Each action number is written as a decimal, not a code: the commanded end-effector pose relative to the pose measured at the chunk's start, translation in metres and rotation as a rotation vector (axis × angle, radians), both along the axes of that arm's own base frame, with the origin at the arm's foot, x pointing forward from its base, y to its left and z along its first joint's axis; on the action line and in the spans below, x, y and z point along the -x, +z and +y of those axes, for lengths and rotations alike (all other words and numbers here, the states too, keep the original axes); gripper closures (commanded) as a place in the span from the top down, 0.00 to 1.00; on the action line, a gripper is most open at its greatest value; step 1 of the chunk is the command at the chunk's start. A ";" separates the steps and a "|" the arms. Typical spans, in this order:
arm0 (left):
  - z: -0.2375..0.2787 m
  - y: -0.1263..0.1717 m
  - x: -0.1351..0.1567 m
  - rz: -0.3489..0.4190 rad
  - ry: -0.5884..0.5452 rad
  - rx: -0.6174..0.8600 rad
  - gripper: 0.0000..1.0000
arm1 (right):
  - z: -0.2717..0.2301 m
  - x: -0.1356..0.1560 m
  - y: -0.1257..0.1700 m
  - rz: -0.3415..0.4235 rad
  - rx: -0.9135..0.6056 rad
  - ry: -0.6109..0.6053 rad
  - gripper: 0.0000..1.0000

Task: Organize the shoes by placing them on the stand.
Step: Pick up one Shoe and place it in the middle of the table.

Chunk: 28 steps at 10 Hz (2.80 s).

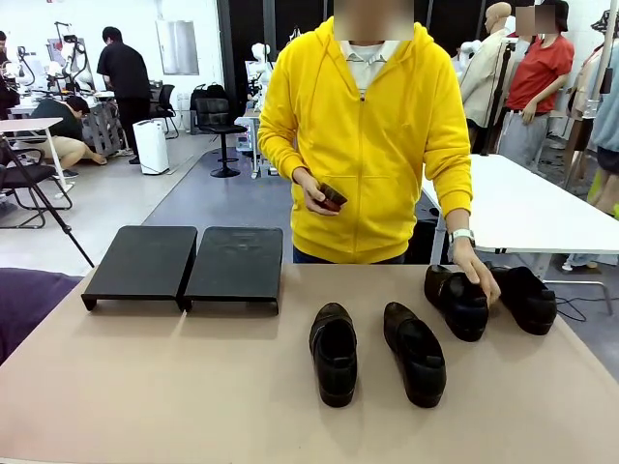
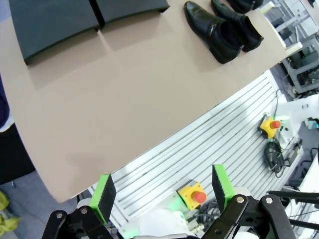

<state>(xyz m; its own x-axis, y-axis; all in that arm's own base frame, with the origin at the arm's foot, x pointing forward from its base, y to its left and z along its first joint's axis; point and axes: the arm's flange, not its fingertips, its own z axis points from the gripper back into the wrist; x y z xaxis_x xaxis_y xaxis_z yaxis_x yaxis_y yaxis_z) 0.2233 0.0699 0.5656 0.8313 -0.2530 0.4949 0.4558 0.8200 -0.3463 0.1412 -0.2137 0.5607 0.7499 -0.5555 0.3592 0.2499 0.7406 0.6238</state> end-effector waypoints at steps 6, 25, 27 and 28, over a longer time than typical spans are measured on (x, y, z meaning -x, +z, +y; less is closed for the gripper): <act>0.002 0.001 0.001 -0.005 -0.015 0.007 1.00 | 0.225 -0.177 -0.006 0.186 0.194 0.604 1.00; 0.002 0.001 0.001 -0.005 -0.015 0.007 1.00 | 0.500 -0.293 -0.214 0.415 0.442 0.546 1.00; 0.002 0.001 0.001 -0.005 -0.015 0.007 1.00 | 0.503 -0.300 -0.224 0.451 0.455 0.536 1.00; 0.002 0.001 0.001 -0.005 -0.015 0.007 1.00 | 0.504 -0.302 -0.226 0.468 0.466 0.544 0.40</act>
